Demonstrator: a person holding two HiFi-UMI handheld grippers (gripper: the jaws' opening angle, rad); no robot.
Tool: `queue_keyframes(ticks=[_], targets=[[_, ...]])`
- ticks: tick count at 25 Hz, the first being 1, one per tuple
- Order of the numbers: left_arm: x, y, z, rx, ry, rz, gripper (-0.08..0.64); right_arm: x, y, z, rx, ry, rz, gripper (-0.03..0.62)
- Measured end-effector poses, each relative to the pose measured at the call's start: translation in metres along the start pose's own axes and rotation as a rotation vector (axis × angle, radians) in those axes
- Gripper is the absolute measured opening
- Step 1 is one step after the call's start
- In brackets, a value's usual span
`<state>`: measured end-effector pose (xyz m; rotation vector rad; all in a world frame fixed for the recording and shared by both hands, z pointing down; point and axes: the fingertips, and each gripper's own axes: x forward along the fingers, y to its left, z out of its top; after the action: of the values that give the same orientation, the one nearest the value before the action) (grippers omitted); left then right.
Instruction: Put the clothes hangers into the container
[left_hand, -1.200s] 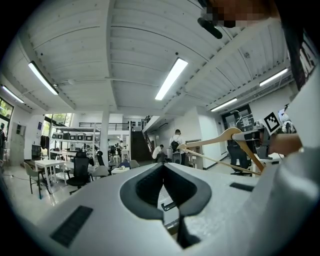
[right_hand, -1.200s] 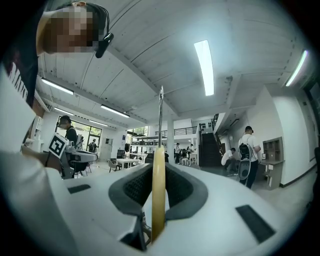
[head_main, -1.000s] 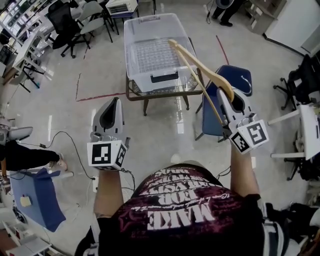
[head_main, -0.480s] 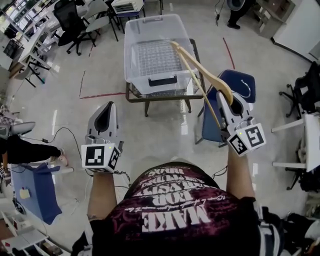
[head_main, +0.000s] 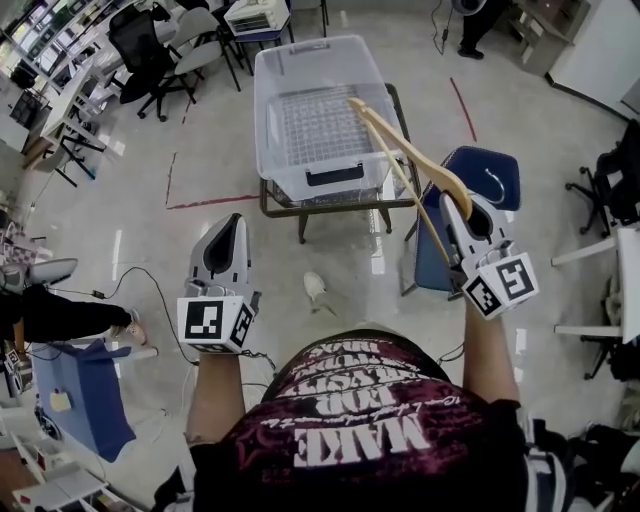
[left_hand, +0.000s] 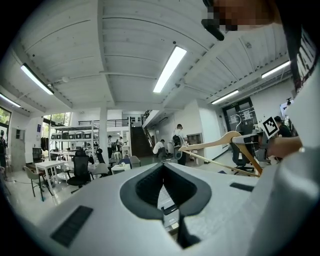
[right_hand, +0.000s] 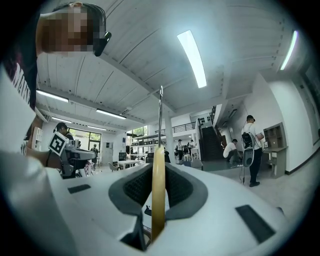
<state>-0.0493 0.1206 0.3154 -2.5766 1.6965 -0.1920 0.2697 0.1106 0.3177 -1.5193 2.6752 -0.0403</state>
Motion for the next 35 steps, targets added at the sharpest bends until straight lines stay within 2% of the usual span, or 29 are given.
queue_keyframes(ticks=[5, 10, 14, 24, 35], targets=[[0.028, 0.006, -0.007, -0.006, -0.001, -0.045, 0.006, 0.02, -0.004, -0.007, -0.014, 0.037, -0.013, 0.06], [0.066, 0.029, -0.019, -0.024, 0.03, -0.068, 0.006, 0.058, -0.009, -0.014, -0.004, 0.057, -0.018, 0.06], [0.095, 0.047, -0.016, -0.028, 0.02, -0.086, 0.006, 0.092, -0.01, -0.017, -0.001, 0.072, -0.015, 0.06], [0.146, 0.104, -0.015, -0.017, 0.008, -0.066, 0.006, 0.176, -0.015, -0.014, -0.012, 0.074, 0.007, 0.06], [0.171, 0.149, -0.023, -0.014, 0.009, -0.071, 0.006, 0.239, -0.004, -0.005, -0.038, 0.082, 0.023, 0.06]])
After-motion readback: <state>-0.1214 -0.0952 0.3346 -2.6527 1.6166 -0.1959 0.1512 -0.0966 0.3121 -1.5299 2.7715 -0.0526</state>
